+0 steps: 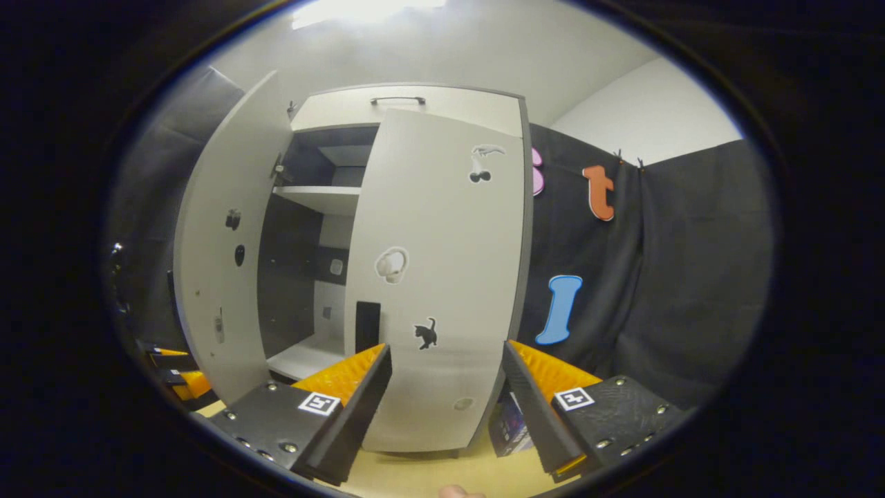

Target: Grasp the bottle in the cabinet with the left hand and place it on the coaster, then close the right door with the right hand and the left door with the left hand.

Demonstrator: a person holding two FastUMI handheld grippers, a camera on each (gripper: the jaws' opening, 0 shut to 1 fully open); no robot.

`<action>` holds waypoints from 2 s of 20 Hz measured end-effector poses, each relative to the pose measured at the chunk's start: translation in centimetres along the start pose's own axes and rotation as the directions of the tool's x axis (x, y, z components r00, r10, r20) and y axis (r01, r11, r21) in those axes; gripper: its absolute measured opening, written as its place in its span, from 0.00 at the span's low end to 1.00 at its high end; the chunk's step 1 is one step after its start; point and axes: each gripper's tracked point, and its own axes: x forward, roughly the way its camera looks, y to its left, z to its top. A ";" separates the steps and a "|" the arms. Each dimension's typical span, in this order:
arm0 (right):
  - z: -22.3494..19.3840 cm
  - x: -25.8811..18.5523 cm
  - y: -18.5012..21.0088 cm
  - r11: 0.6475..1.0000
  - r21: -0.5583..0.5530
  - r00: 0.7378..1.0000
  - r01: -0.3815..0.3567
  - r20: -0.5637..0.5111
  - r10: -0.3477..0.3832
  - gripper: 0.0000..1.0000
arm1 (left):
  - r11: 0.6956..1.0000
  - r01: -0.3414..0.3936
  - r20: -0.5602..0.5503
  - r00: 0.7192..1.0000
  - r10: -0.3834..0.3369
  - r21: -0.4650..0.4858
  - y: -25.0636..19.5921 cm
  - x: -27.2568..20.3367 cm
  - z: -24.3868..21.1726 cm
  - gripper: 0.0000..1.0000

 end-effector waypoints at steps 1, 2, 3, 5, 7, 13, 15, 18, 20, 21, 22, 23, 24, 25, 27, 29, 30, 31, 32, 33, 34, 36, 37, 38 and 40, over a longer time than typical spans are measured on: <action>0.0 -0.1 -0.3 1.000 -0.003 1.000 0.006 -0.001 -0.006 0.97 | 1.000 0.013 -0.004 1.000 -0.013 0.002 -0.7 0.5 -0.2 0.93; 0.0 -0.1 -0.6 1.000 -0.007 1.000 0.011 -0.002 -0.011 0.97 | 1.000 0.028 -0.006 1.000 -0.028 0.007 -1.7 0.9 -0.2 0.93; 0.0 -0.1 -1.0 1.000 -0.008 1.000 0.016 -0.004 -0.016 0.97 | 0.999 0.046 -0.011 0.999 -0.046 0.009 -2.5 1.2 -0.4 0.93; 0.0 -0.4 -1.5 1.000 -0.009 1.000 0.023 -0.005 -0.023 0.97 | 0.996 0.084 -0.025 0.996 -0.084 0.000 -4.0 1.5 -1.0 0.89; 0.0 -0.4 -2.1 0.999 -0.007 0.999 0.031 -0.004 -0.031 0.97 | 0.995 0.103 -0.037 0.994 -0.103 -0.001 -5.1 1.9 -1.3 0.93; -0.6 -0.3 -3.4 0.999 -0.006 0.999 0.047 -0.011 -0.047 0.97 | 0.993 0.115 -0.045 0.992 -0.114 0.008 -6.2 2.8 -1.7 0.93; -0.8 -0.1 -3.6 0.999 -0.004 0.999 0.047 -0.014 -0.047 0.97 | 0.994 0.109 -0.045 0.993 -0.109 0.005 -6.1 2.9 -1.6 0.93; -1.2 0.4 -3.5 0.999 -0.005 0.999 0.040 -0.019 -0.040 0.97 | 0.995 0.098 -0.045 0.994 -0.098 0.006 -5.9 3.3 -1.4 0.93; -1.5 0.7 -3.4 0.999 -0.006 0.999 0.033 -0.024 -0.033 0.97 | 0.996 0.090 -0.044 0.995 -0.090 0.011 -5.7 3.5 -1.2 0.93; -1.6 0.8 -3.3 1.000 -0.006 0.999 0.030 -0.026 -0.030 0.97 | 0.996 0.089 -0.044 0.995 -0.089 0.012 -5.6 3.5 -1.2 0.93; -1.7 1.0 -3.2 1.000 -0.008 0.999 0.027 -0.027 -0.028 0.97 | 0.996 0.087 -0.045 0.995 -0.086 0.013 -5.6 3.7 -1.2 0.93; -1.8 1.2 -3.2 1.000 -0.008 0.999 0.026 -0.029 -0.026 0.97 | 0.996 0.086 -0.046 0.995 -0.085 0.015 -5.5 3.8 -1.2 0.93; -2.1 1.4 -3.2 1.000 -0.007 0.999 0.023 -0.030 -0.024 0.97 | 0.996 0.083 -0.047 0.996 -0.082 0.017 -5.5 4.0 -1.2 0.93; -2.2 1.7 -3.1 1.000 -0.007 0.999 0.022 -0.032 -0.022 0.97 | 0.996 0.082 -0.048 0.996 -0.081 0.019 -5.5 4.1 -1.2 0.93; -2.5 2.1 -3.1 1.000 -0.004 0.999 0.020 -0.037 -0.020 0.97 | 0.997 0.079 -0.052 0.996 -0.078 0.022 -5.5 4.4 -1.2 0.93; -2.7 2.5 -3.0 1.000 -0.001 0.999 0.017 -0.039 -0.017 0.97 | 0.997 0.070 -0.055 0.996 -0.069 0.027 -5.4 4.7 -0.9 0.93; -2.7 2.8 -3.0 1.000 0.000 0.999 0.014 -0.039 -0.014 0.97 | 0.998 0.065 -0.051 0.997 -0.063 0.027 -5.4 4.7 -0.6 0.93; -2.6 2.9 -3.0 1.000 0.001 0.999 0.010 -0.037 -0.010 0.93 | 0.998 0.058 -0.045 0.997 -0.057 0.028 -5.4 4.8 0.1 0.93; -2.5 3.1 -3.0 1.000 0.001 0.999 0.007 -0.035 -0.007 0.93 | 0.998 0.047 -0.038 0.998 -0.046 0.030 -5.5 4.7 0.8 0.93; -2.4 3.3 -3.2 1.000 0.000 1.000 0.005 -0.031 -0.005 0.93 | 0.999 0.038 -0.028 0.999 -0.037 0.031 -5.7 4.6 1.8 0.93; -2.3 3.3 -3.4 1.000 -0.001 1.000 0.004 -0.027 -0.005 0.93 | 0.999 0.029 -0.011 1.000 -0.028 0.031 -5.9 4.5 3.1 0.93; -2.0 3.3 -3.8 1.000 0.003 1.000 -0.008 -0.020 0.008 0.93 | 0.999 0.006 0.023 1.000 -0.007 0.032 -6.6 4.0 6.0 0.93; -1.7 3.2 -4.0 1.000 0.005 1.000 -0.019 -0.016 0.019 0.93 | 0.999 -0.009 0.036 0.999 0.008 0.042 -7.0 3.6 7.6 0.93; -1.0 3.3 -4.4 1.000 0.007 1.000 -0.028 -0.009 0.028 0.97 | 0.998 -0.030 0.058 0.998 0.027 0.055 -7.4 3.2 9.3 0.89; 0.9 3.3 -5.4 0.999 0.011 0.999 -0.046 0.024 0.045 0.97 | 0.995 -0.071 0.105 0.993 0.063 0.077 -8.5 2.1 12.8 0.93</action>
